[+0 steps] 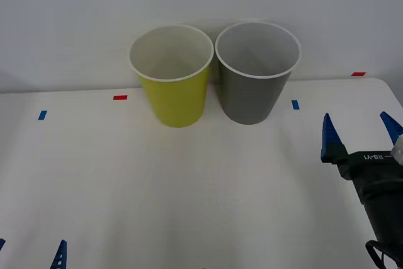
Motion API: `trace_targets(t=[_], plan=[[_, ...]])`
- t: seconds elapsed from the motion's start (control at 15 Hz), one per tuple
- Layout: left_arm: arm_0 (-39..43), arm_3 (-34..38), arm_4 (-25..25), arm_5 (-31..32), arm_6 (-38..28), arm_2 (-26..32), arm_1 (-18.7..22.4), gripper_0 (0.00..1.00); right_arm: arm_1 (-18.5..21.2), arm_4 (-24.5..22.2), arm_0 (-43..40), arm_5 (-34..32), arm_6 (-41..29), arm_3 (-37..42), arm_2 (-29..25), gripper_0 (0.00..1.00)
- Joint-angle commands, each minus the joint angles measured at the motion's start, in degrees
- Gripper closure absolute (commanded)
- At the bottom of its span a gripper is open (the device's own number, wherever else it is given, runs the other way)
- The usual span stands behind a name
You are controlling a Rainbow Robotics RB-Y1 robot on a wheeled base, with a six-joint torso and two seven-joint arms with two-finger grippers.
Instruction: Put cans in the gray bin and PET bottles in the light green bin.
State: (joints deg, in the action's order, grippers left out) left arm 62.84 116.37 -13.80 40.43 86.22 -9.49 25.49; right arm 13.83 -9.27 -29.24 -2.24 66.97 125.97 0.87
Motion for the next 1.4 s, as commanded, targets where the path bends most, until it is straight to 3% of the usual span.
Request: trace_targets(t=[0.07, 0.47, 0.6, 0.73, 0.93, 1.13, 1.4], plan=[[0.0, 0.0, 0.0, 0.0, 0.0, 0.0, 0.0, 0.00, -0.6, 1.2, -2.6, -3.1, 1.0, 0.0, 0.0, 0.00], [0.0, 0.0, 0.0, 0.0, 0.0, 0.0, 0.0, 0.00, -2.5, 1.3, -8.0, -8.7, 2.1, 0.0, 0.5, 0.00], [0.0, 0.0, 0.0, 0.0, 0.0, 0.0, 0.0, 0.00, -2.0, 5.6, -10.4, -11.4, 4.5, 0.0, 2.4, 0.00], [0.0, 0.0, 0.0, 0.0, 0.0, 0.0, 0.0, 0.00, -2.0, 10.9, -13.5, -14.5, 12.4, 0.0, 3.8, 0.00], [0.0, 0.0, 0.0, 0.0, 0.0, 0.0, 0.0, 0.00, -1.6, 13.3, -18.0, -17.8, 18.5, 0.0, 5.6, 0.00], [0.0, 0.0, 0.0, 0.0, 0.0, 0.0, 0.0, 0.00, -1.4, 13.0, -20.2, -25.7, 18.7, -5.6, 6.7, 0.00], [0.0, 0.0, 0.0, 0.0, 0.0, 0.0, 0.0, 0.00, 0.9, 12.6, -24.9, -28.0, 18.4, -5.8, 8.7, 0.00]])
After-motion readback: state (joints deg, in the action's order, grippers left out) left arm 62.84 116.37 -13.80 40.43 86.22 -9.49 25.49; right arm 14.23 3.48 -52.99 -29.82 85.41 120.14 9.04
